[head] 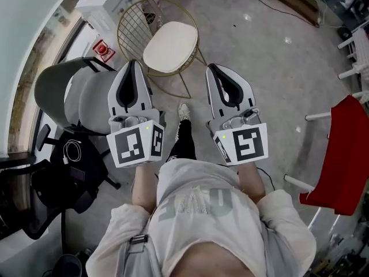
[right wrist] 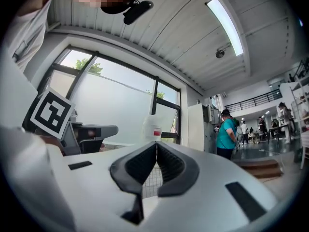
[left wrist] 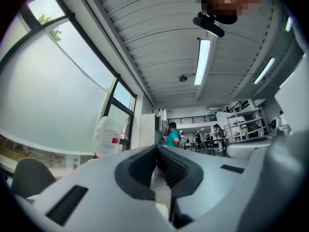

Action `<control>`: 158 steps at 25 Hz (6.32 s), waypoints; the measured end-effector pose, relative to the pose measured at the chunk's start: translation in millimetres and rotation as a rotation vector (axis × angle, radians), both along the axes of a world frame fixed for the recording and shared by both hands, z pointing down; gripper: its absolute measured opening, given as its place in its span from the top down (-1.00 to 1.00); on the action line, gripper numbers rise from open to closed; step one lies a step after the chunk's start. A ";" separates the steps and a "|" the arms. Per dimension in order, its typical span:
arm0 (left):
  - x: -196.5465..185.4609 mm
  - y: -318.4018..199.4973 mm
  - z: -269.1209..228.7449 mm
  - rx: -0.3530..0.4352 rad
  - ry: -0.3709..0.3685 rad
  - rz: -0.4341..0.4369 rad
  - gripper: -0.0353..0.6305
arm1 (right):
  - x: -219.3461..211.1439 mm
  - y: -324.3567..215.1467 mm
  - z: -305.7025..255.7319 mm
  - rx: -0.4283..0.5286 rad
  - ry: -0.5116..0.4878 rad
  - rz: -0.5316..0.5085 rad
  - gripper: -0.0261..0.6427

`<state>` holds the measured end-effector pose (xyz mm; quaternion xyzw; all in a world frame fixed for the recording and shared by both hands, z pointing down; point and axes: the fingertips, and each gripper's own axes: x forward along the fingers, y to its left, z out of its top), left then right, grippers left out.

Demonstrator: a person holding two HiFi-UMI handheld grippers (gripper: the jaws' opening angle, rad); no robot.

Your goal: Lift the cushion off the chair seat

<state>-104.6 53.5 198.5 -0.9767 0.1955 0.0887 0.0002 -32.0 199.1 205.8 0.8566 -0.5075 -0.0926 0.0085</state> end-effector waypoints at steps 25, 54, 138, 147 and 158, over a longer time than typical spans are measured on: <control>195.6 -260.2 -24.2 -0.081 -0.047 -0.228 0.85 | 253.8 -291.3 -44.1 -0.024 -0.060 -0.149 0.87; 179.5 -278.1 223.7 -0.729 -0.151 -0.507 0.14 | 246.1 -375.7 42.6 -0.287 -0.120 -0.627 0.87; 164.2 -258.6 560.3 -1.294 -0.491 -0.728 0.78 | 140.3 -363.1 320.5 -0.614 -0.298 -0.984 0.87; 175.5 -268.1 500.5 -1.208 -0.419 -0.679 0.78 | 149.7 -380.8 278.6 -0.543 -0.239 -0.925 0.87; 189.0 -278.7 398.6 -1.075 -0.455 -0.626 0.79 | 182.3 -386.3 187.5 -0.451 -0.187 -0.741 0.87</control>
